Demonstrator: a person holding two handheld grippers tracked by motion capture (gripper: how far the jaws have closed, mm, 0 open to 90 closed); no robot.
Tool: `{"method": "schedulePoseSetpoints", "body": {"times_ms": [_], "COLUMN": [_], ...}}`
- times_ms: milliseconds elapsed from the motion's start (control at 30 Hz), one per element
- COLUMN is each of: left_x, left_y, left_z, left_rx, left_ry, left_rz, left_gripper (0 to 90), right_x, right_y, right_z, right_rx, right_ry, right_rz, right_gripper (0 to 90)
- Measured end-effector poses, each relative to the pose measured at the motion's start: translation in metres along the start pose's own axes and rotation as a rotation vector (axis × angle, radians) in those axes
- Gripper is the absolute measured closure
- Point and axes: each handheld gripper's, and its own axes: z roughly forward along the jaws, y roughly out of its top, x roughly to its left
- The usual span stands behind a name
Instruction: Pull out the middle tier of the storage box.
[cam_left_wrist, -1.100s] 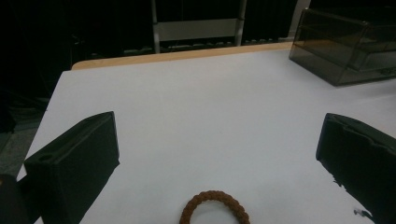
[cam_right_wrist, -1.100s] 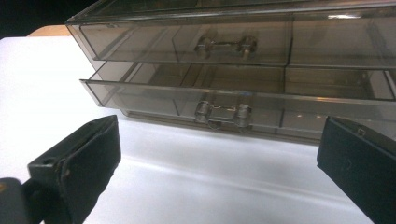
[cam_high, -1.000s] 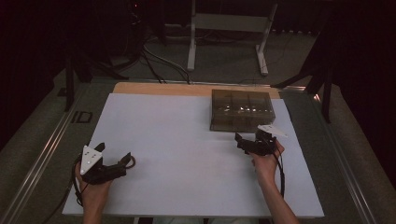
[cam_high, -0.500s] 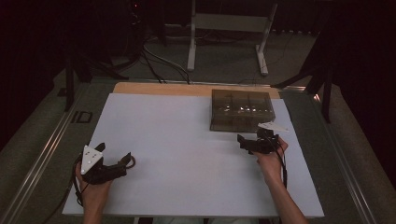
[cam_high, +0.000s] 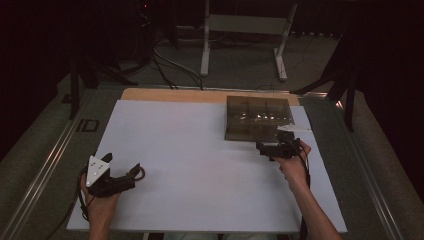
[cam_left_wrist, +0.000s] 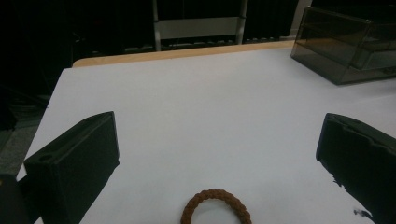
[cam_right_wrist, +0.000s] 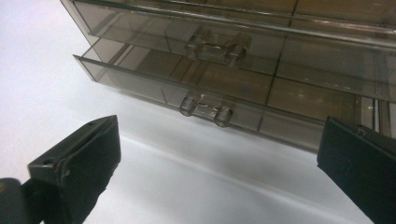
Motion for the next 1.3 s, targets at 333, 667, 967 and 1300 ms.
{"method": "schedulePoseSetpoints", "body": {"times_ms": [333,667,967,1300], "left_x": [0.0,-0.001,-0.001,-0.001], "left_y": [0.0,0.0,0.0,0.0], "left_z": [0.001,0.001,0.002,0.002], "left_rx": [0.001,0.004,0.005,0.007], "left_ry": [-0.001,-0.004,-0.004,-0.006], "left_rz": [0.0,0.003,0.003,0.006], "left_gripper": [0.8,0.8,0.8,0.8], "right_x": [-0.005,-0.007,-0.004,-0.001], "right_y": [0.012,0.017,0.02,0.021], "right_z": [0.002,0.009,0.013,0.021], "right_rx": [0.034,0.006,-0.017,-0.03], "right_ry": [0.015,0.07,0.095,0.112], "right_rz": [-0.077,-0.088,-0.094,-0.092], "right_gripper": [0.0,0.0,0.0,0.1]}}
